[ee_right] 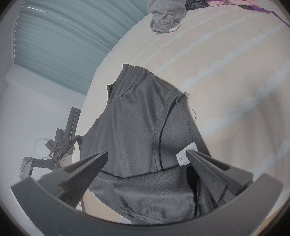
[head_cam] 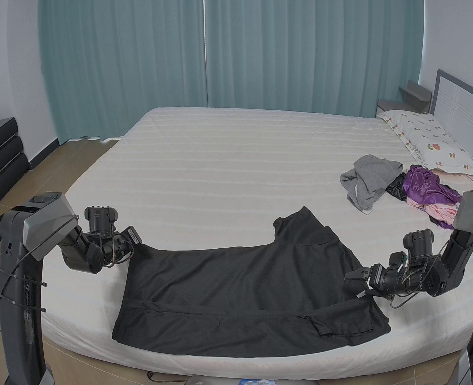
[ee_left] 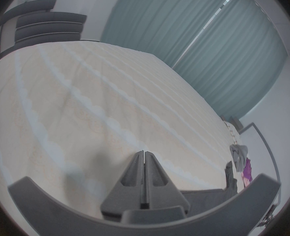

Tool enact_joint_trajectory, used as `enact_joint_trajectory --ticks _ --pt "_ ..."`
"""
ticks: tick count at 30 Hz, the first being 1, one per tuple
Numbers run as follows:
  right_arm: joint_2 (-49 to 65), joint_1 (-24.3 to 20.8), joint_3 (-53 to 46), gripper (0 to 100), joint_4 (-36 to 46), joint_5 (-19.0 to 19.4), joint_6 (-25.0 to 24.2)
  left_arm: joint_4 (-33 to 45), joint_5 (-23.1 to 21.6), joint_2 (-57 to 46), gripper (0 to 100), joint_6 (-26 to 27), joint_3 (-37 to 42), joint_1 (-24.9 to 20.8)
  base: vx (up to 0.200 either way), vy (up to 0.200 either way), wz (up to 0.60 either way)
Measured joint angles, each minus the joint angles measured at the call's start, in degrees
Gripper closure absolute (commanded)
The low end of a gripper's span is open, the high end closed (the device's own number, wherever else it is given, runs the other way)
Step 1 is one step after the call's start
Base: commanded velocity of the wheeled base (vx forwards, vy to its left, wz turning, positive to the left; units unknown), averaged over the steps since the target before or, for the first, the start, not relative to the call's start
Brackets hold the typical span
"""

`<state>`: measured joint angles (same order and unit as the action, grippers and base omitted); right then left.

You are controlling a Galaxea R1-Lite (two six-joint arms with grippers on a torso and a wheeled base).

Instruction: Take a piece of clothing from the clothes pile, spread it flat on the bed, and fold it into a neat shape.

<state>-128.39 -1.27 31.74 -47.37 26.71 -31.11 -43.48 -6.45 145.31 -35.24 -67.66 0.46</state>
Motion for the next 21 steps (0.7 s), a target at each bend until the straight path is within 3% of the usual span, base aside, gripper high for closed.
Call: enact_joint_trajectory --ticks 5,13,21 --pt "-0.02 -0.07 -0.16 0 0.00 -0.17 0.13 -0.61 2.82 -1.13 100 -4.14 1.60 0.27 0.000 0.000 0.00" --pt "-0.72 -1.10 0.48 0 -1.62 -1.89 -0.79 -0.66 3.45 -2.15 100 -4.61 2.19 1.02 0.000 0.000 0.00" --pt "-0.44 -2.21 4.11 0 -3.18 -6.95 -3.89 -0.41 3.25 -2.43 100 -4.74 2.34 1.44 0.000 0.000 0.00"
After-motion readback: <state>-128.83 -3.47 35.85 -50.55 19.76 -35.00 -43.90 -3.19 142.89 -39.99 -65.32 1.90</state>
